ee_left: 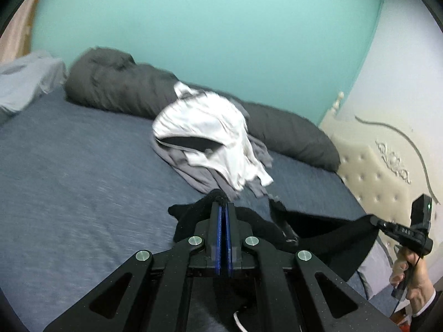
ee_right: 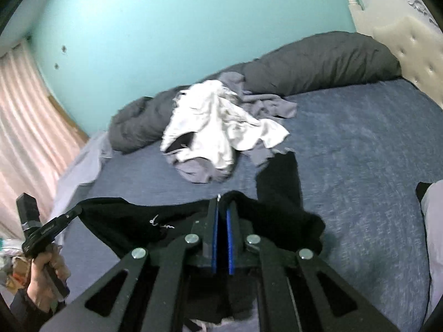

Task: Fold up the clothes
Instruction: 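Spread the black sweatshirt flat on the bed with both tools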

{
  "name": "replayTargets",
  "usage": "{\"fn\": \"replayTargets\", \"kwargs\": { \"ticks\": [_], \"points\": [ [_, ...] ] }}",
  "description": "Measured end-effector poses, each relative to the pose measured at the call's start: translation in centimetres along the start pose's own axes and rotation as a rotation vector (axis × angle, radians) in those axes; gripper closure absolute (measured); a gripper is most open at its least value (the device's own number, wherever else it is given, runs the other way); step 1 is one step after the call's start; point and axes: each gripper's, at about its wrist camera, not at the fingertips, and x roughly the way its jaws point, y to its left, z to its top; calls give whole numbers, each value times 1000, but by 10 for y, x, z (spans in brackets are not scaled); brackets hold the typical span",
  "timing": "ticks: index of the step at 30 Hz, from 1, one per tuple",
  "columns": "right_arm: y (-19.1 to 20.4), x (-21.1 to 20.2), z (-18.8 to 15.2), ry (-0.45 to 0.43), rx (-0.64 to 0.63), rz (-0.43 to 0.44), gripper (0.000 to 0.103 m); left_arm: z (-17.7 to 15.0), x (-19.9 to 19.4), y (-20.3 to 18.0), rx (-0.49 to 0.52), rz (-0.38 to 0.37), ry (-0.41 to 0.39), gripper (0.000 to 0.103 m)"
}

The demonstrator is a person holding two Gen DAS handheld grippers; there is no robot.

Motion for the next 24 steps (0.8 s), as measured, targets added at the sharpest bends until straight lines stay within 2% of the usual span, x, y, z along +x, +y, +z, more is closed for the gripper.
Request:
{"fn": "replayTargets", "kwargs": {
  "ticks": [4,8,13,17,24],
  "points": [
    [18,-32,-15,-4,-20,38,98,-10,-55,26,11,40,-13,101],
    [19,-36,-54,67,-16,41,98,-46,-74,55,0,70,57,101],
    [6,-9,-129,259,-21,-4,98,-115,-56,87,6,154,237,100],
    [-10,4,-175,353,-3,-35,98,-162,-40,103,7,182,340,100],
    [-22,12,-225,484,-50,-91,98,-197,-28,113,-9,193,456,99]
  ]
}}
